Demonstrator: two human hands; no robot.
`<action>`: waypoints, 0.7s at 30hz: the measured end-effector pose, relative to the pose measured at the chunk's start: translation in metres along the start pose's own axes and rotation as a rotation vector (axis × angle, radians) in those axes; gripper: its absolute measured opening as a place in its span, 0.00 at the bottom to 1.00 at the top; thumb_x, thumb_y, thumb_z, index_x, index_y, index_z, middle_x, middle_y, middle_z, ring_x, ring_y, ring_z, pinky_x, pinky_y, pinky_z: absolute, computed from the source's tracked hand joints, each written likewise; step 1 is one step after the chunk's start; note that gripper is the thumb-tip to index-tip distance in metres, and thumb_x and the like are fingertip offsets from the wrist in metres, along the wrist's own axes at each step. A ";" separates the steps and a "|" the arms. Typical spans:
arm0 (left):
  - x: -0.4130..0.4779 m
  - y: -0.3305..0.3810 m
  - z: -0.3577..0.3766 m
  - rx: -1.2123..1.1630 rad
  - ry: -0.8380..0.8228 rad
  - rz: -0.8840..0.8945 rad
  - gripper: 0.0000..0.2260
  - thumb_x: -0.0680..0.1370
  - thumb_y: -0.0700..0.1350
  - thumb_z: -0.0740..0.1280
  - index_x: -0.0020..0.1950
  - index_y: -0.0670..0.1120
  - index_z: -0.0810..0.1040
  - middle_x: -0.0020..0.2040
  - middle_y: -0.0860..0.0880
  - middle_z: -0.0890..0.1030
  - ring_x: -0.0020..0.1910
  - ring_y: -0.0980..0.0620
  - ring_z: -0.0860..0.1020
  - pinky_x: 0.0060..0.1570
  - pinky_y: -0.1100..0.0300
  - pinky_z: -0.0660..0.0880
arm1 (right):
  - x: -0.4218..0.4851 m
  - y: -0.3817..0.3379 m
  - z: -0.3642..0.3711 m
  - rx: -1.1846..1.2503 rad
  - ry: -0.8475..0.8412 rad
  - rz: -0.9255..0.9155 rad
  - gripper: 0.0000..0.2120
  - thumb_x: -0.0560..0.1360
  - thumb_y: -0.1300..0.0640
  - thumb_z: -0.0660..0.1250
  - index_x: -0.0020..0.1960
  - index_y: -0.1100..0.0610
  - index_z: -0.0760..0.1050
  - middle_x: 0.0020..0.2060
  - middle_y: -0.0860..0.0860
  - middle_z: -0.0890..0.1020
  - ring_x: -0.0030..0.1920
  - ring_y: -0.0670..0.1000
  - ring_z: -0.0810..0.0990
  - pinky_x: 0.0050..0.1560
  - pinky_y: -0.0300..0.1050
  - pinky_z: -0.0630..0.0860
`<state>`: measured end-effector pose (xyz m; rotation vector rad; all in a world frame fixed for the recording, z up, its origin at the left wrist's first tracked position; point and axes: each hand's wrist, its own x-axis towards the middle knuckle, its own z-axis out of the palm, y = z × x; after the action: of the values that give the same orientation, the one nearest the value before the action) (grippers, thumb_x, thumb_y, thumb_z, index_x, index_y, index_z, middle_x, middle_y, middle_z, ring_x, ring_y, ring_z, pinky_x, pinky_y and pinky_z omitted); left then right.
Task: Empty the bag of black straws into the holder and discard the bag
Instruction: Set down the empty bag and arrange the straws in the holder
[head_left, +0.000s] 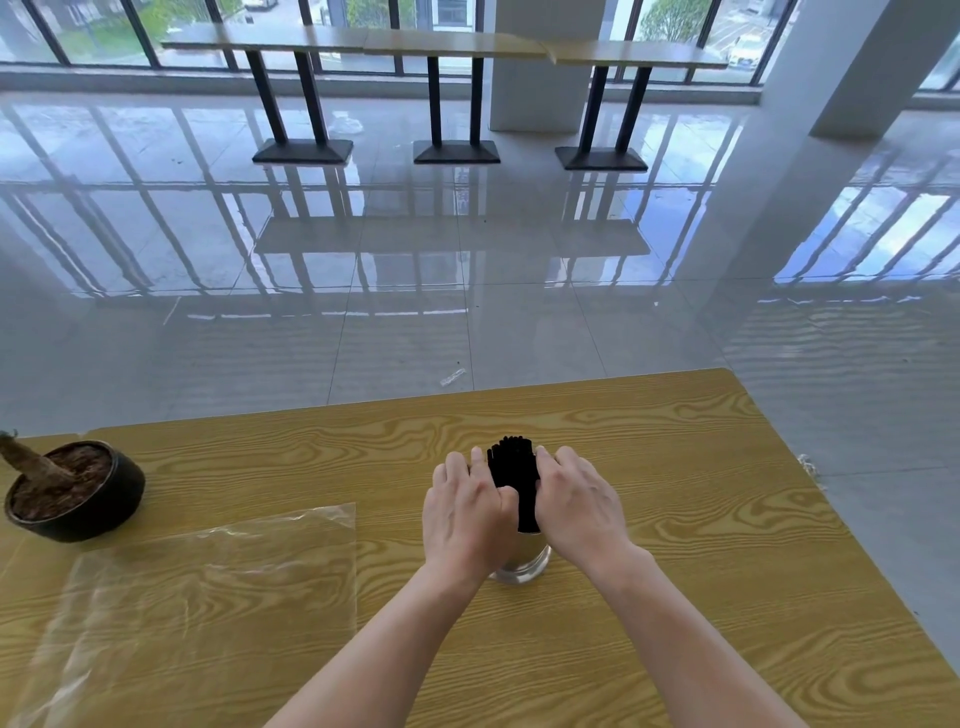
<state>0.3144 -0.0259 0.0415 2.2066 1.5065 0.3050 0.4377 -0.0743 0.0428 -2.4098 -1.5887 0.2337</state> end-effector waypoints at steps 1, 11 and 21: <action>0.000 -0.002 -0.001 -0.001 -0.003 -0.001 0.28 0.77 0.49 0.53 0.77 0.42 0.62 0.56 0.46 0.72 0.55 0.47 0.70 0.58 0.53 0.72 | 0.000 0.001 -0.001 0.006 0.000 0.002 0.18 0.82 0.59 0.54 0.70 0.56 0.69 0.51 0.51 0.76 0.49 0.52 0.73 0.45 0.41 0.66; -0.014 -0.034 -0.022 -0.004 0.083 0.027 0.28 0.79 0.51 0.55 0.79 0.46 0.60 0.63 0.46 0.72 0.60 0.47 0.70 0.56 0.54 0.72 | -0.019 -0.010 -0.024 0.103 0.102 -0.036 0.15 0.80 0.58 0.62 0.66 0.53 0.74 0.49 0.48 0.79 0.50 0.51 0.78 0.47 0.44 0.76; -0.051 -0.111 -0.069 0.029 0.203 -0.096 0.28 0.79 0.53 0.57 0.78 0.46 0.61 0.64 0.46 0.73 0.61 0.47 0.72 0.58 0.54 0.72 | -0.039 -0.083 -0.019 0.221 0.130 -0.328 0.15 0.78 0.58 0.69 0.64 0.55 0.79 0.49 0.48 0.83 0.50 0.49 0.82 0.50 0.42 0.78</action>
<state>0.1741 -0.0231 0.0518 2.1715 1.7271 0.4913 0.3543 -0.0806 0.0854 -1.9279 -1.7628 0.1761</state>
